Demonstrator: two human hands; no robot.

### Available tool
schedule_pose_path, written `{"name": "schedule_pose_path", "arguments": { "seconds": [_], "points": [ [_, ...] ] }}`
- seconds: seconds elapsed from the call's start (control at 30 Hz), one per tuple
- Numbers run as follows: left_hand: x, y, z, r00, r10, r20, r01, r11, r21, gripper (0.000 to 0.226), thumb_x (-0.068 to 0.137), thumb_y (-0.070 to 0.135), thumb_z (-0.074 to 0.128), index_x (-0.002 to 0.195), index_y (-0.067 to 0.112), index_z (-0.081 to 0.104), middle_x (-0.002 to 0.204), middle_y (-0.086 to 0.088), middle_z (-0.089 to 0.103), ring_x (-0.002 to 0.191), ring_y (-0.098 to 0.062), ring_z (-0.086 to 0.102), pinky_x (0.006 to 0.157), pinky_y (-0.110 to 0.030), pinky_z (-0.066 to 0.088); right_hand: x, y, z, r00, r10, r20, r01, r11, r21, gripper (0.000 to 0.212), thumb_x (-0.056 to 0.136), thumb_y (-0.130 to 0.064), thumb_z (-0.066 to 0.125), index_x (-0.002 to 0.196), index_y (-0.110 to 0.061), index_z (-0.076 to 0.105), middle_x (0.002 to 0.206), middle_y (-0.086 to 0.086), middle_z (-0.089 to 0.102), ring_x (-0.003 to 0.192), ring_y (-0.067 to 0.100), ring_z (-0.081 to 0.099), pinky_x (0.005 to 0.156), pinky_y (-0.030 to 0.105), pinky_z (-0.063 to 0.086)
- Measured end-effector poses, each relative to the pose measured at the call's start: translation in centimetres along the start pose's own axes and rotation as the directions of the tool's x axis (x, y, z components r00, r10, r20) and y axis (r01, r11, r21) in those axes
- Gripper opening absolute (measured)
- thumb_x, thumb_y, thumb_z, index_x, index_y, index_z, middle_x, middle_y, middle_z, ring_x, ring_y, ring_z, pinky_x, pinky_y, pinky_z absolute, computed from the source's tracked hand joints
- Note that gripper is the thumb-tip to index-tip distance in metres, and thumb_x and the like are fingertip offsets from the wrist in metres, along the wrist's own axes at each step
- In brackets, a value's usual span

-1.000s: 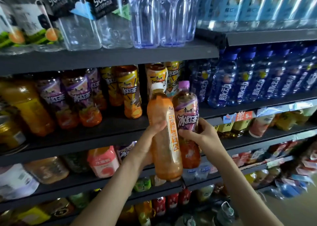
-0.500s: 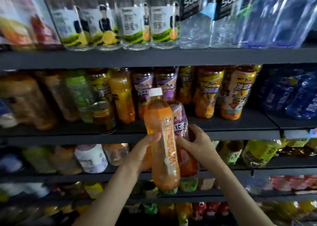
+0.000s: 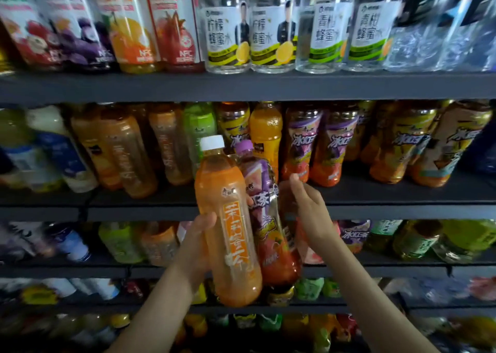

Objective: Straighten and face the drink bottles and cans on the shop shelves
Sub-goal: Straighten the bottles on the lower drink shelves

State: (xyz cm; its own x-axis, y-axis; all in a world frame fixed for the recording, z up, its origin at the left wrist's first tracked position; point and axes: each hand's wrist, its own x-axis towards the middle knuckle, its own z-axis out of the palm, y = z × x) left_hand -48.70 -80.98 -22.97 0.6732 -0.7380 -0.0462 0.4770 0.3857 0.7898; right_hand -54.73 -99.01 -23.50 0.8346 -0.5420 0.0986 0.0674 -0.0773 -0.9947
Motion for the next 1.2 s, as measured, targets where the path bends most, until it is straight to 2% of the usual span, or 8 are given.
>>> {"name": "schedule_pose_path", "arguments": {
  "seconds": [0.13,0.27,0.4,0.7,0.83,1.0,1.1,1.2],
  "points": [
    [-0.8,1.6,-2.1,1.0,0.003,-0.024,-0.003,1.0,0.022,0.071,-0.003,0.043,0.092,0.059,0.015,0.076,0.06,-0.006,0.068,0.052,-0.019,0.066,0.047,-0.028,0.055,2.8,0.7,3.0,0.994,-0.077,-0.081,0.058,0.975,-0.214,0.019,0.097,-0.031,0.051,0.105,-0.016,0.06,0.097,0.001,0.062,0.092,0.015,0.057,0.07,0.024,0.041],
    [-2.3,3.0,-3.5,0.995,0.066,-0.075,-0.065,0.998,0.012,0.072,-0.005,0.043,0.091,0.06,0.015,0.077,0.06,-0.007,0.069,0.052,-0.019,0.067,0.046,-0.028,0.054,3.8,1.7,5.5,0.984,-0.141,-0.111,0.109,0.961,-0.254,0.038,0.093,-0.029,0.058,0.124,-0.01,0.05,0.119,0.005,0.055,0.107,0.016,0.054,0.081,0.022,0.044],
    [-3.3,4.3,-4.2,0.985,0.131,-0.113,-0.129,0.991,0.019,0.069,-0.006,0.045,0.09,0.055,0.017,0.075,0.057,-0.004,0.068,0.049,-0.016,0.066,0.043,-0.026,0.053,4.1,2.0,7.3,0.977,-0.189,-0.102,0.154,0.946,-0.284,0.047,0.088,-0.034,0.065,0.125,-0.01,0.047,0.119,0.006,0.053,0.108,0.019,0.054,0.091,0.035,0.048],
    [-3.5,4.4,-5.0,0.978,0.144,-0.15,-0.147,0.989,-0.009,0.07,-0.004,0.047,0.089,0.058,0.018,0.076,0.06,-0.004,0.068,0.053,-0.016,0.067,0.046,-0.027,0.054,3.1,1.7,8.7,0.936,-0.346,-0.058,0.313,0.898,-0.309,0.04,0.087,-0.024,0.067,0.12,-0.012,0.048,0.112,0.002,0.052,0.106,0.02,0.056,0.088,0.036,0.05],
    [-3.2,3.8,-5.1,0.996,0.085,-0.039,-0.086,0.996,-0.019,0.07,0.004,0.047,0.092,0.065,0.017,0.077,0.065,-0.004,0.069,0.057,-0.018,0.067,0.053,-0.029,0.057,1.3,-1.1,7.3,0.97,-0.241,0.024,0.242,0.961,-0.131,0.022,0.09,-0.034,0.061,0.107,-0.023,0.057,0.101,-0.004,0.063,0.091,0.003,0.06,0.076,0.017,0.049],
    [-2.6,3.3,-2.5,0.961,0.05,0.273,-0.057,0.998,0.016,0.048,0.05,0.049,0.087,0.089,0.023,0.078,0.08,0.003,0.073,0.074,-0.009,0.07,0.067,-0.023,0.057,0.2,-1.8,4.0,0.941,-0.005,0.338,0.071,0.98,-0.184,0.068,0.069,-0.066,0.068,0.12,-0.023,0.059,0.114,-0.006,0.066,0.106,0.011,0.063,0.089,0.032,0.051],
    [-2.0,1.9,-0.8,0.987,0.017,0.159,-0.022,0.999,0.031,0.059,0.015,0.052,0.091,0.065,0.023,0.078,0.062,0.003,0.069,0.056,-0.008,0.066,0.051,-0.019,0.053,-0.4,-1.1,1.7,0.912,0.102,0.397,0.009,0.963,-0.268,0.075,0.065,-0.067,0.072,0.128,-0.031,0.053,0.123,-0.011,0.063,0.114,0.009,0.058,0.099,0.04,0.046],
    [-1.0,0.4,0.9,0.983,-0.022,0.183,0.02,1.0,0.014,0.063,0.014,0.048,0.092,0.068,0.019,0.079,0.062,0.0,0.069,0.055,-0.012,0.066,0.051,-0.022,0.054,-1.4,-0.9,-0.5,0.905,0.156,0.396,-0.043,0.959,-0.279,0.067,0.071,-0.068,0.065,0.127,-0.033,0.054,0.123,-0.012,0.063,0.113,0.008,0.058,0.101,0.04,0.045]
  ]
}}
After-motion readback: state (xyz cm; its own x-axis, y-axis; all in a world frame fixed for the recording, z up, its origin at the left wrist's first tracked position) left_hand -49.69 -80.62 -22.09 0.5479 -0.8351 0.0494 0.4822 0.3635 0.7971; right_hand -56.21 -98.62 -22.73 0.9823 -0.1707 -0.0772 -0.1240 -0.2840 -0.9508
